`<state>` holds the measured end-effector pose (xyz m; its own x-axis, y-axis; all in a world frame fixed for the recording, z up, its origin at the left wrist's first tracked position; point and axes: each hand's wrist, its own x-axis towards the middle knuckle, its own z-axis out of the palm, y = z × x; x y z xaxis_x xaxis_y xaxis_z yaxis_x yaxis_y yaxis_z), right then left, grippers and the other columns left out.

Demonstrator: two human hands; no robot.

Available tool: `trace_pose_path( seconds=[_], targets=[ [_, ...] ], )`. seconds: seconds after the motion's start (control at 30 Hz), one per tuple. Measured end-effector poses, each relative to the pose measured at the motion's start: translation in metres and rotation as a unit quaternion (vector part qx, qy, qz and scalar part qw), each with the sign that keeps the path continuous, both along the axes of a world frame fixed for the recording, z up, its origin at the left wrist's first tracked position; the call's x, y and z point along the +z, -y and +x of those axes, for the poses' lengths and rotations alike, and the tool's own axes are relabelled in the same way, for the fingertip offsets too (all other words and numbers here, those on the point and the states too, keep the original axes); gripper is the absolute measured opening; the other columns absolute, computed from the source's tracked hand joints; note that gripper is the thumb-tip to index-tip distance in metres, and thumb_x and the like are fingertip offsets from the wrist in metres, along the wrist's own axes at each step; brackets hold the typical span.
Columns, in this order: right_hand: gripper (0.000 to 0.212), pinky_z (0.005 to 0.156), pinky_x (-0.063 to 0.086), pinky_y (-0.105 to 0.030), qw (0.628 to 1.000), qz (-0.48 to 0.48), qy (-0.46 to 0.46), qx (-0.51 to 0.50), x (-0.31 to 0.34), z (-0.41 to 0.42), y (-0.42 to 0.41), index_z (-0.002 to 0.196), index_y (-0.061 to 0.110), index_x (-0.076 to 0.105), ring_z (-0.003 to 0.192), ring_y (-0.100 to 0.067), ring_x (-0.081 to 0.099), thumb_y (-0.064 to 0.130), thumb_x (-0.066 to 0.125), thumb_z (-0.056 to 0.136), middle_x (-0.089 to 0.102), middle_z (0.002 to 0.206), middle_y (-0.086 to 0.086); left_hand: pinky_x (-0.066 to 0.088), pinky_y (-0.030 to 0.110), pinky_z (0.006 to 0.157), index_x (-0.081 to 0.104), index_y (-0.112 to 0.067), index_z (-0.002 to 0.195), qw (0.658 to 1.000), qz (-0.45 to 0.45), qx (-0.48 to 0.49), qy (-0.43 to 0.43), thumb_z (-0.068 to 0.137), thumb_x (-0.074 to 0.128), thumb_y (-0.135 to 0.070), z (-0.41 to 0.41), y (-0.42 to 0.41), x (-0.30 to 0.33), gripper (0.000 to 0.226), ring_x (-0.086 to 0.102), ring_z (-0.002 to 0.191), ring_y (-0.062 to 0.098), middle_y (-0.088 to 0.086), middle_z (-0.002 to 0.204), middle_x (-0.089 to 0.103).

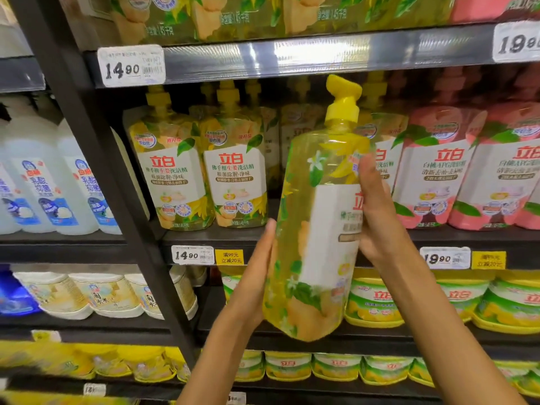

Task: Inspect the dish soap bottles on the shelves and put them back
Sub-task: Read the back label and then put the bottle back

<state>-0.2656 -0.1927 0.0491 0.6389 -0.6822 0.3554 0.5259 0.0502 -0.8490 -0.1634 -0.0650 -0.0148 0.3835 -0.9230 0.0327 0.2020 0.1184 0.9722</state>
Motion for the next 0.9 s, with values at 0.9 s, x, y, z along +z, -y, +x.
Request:
trace_pose_path(
  seconds=[0.9],
  targets=[
    [0.098,0.083,0.051,-0.014,0.963,-0.251,-0.09,0.031,-0.011,-0.044,-0.005,0.124,0.024,0.045,0.105,0.001,0.064,0.053,0.091,0.043,0.069,0.112,0.02,0.054,0.041,0.092,0.043,-0.026,0.134,0.951,-0.12,0.106,0.263,0.051,0.093,-0.019,0.009,0.004,-0.005,0.097,0.06,0.117,0.022,0.005,0.126,0.06]
  ],
)
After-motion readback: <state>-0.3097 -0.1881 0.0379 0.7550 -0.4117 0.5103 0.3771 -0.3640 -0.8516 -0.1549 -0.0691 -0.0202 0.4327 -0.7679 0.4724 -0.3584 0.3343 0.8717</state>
